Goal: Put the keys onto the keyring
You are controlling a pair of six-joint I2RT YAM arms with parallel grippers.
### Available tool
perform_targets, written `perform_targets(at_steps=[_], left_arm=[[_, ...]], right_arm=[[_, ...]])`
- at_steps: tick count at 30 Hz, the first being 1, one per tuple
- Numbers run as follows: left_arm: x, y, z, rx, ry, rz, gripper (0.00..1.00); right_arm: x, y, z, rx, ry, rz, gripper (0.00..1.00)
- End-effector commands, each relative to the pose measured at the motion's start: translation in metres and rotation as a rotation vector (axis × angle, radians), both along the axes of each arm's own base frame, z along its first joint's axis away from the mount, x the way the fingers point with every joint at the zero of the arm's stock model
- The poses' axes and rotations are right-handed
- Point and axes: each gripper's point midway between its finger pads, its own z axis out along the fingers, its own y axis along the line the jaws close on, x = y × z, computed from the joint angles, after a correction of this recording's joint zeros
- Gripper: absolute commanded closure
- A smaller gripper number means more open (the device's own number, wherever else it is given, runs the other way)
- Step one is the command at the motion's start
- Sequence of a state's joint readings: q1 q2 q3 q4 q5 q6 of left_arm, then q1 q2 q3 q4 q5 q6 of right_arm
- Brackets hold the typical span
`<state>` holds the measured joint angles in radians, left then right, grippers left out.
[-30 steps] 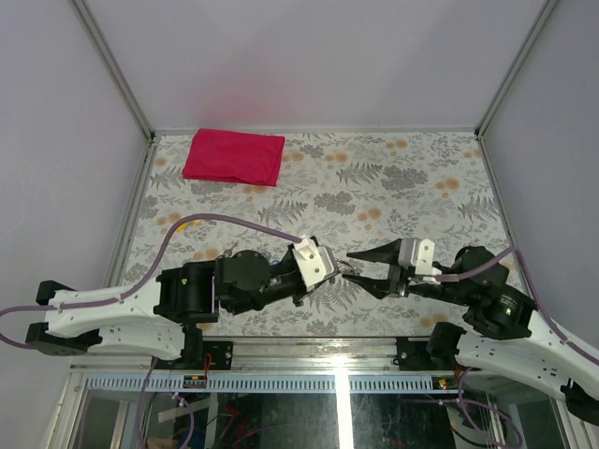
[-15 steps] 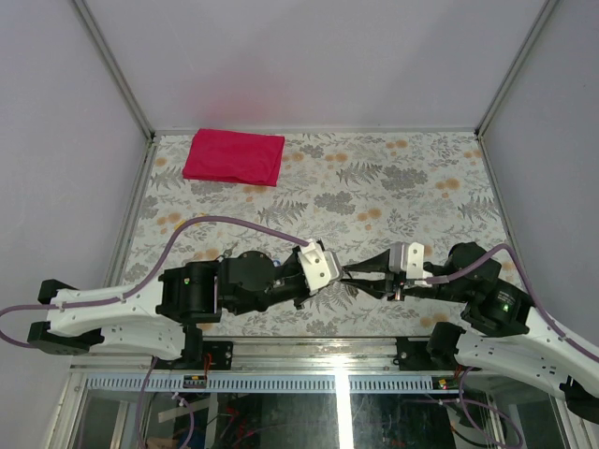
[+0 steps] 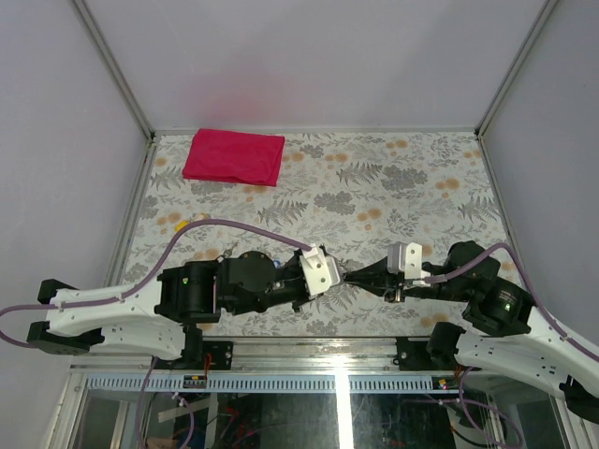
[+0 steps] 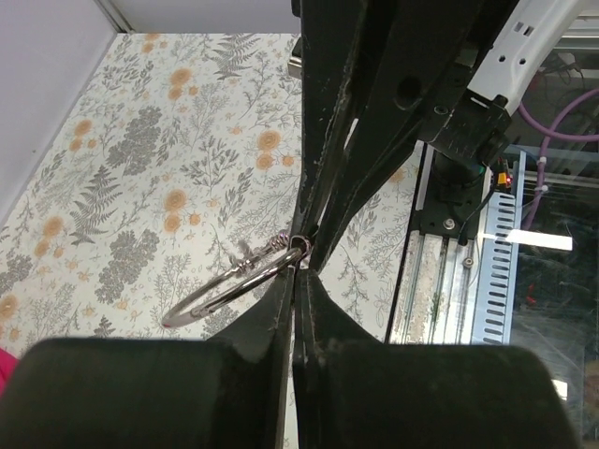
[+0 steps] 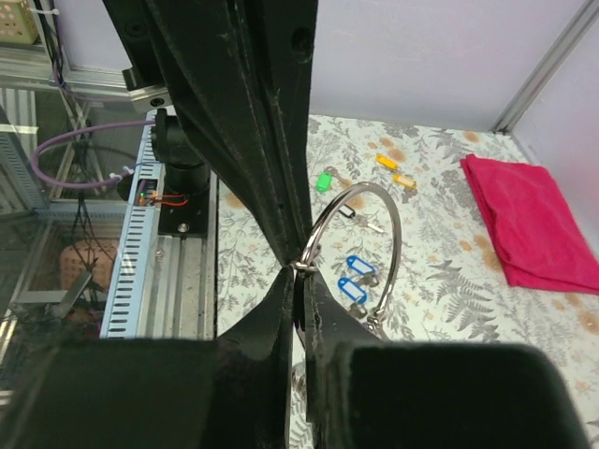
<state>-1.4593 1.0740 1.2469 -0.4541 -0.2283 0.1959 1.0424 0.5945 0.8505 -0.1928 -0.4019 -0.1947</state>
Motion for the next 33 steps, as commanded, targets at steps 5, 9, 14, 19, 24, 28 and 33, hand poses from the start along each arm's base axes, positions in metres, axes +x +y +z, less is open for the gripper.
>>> perform_targets(at_steps=[5, 9, 14, 19, 24, 28, 33], left_arm=[[0.0, 0.0, 0.023, -0.055, -0.015, -0.009, 1.0], [-0.002, -0.001, 0.024, -0.057, -0.012, -0.016, 1.0], [-0.005, -0.002, 0.024, -0.058, -0.004, -0.033, 1.0], [-0.009, -0.003, 0.026, -0.074, 0.007, -0.052, 0.89], [-0.011, -0.003, 0.028, -0.088, 0.01, -0.062, 0.82], [-0.012, -0.002, 0.032, -0.104, 0.011, -0.07, 0.77], [-0.013, -0.001, 0.035, -0.12, 0.013, -0.071, 0.67]], right_arm=[[-0.011, -0.001, 0.028, 0.067, -0.007, 0.045, 1.0], [-0.01, -0.002, 0.034, 0.096, 0.019, 0.027, 1.0], [-0.009, -0.002, 0.04, 0.144, 0.066, 0.013, 1.0], [-0.007, -0.002, 0.046, 0.23, 0.097, -0.002, 1.0], [-0.01, -0.004, 0.053, 0.297, 0.121, 0.007, 1.0], [-0.011, -0.003, 0.055, 0.306, 0.129, 0.013, 1.0], [-0.01, -0.004, 0.057, 0.332, 0.139, 0.005, 1.0]])
